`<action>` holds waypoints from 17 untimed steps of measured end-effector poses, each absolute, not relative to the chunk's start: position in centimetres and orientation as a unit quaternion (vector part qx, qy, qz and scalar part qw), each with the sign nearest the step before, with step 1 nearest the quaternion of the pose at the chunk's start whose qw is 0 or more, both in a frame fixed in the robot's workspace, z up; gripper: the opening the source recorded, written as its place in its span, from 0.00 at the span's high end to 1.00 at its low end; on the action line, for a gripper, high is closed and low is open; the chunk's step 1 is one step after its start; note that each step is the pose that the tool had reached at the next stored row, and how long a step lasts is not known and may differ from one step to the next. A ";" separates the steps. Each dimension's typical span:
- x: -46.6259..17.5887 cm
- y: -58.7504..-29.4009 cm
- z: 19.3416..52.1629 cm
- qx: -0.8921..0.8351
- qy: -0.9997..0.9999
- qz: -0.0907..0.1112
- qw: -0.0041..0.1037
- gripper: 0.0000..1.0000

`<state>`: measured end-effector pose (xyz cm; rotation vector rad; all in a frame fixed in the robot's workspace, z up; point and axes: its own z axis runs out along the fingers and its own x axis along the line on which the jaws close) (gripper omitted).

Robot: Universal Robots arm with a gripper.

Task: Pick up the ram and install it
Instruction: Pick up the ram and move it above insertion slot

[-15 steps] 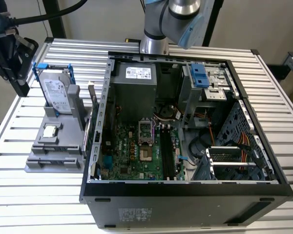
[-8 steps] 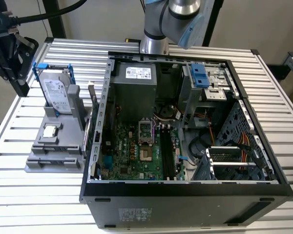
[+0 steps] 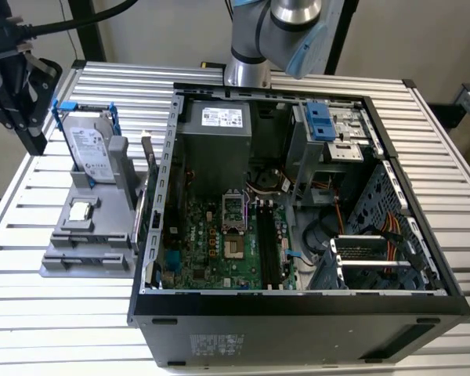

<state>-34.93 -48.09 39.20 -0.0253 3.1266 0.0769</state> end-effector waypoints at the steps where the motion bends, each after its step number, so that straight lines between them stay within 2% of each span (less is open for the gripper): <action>1: -34.9 -48.1 39.2 -0.010 1.000 0.025 0.007 1.00; 17: -34.9 -48.1 39.2 -0.027 0.999 0.025 0.007 1.00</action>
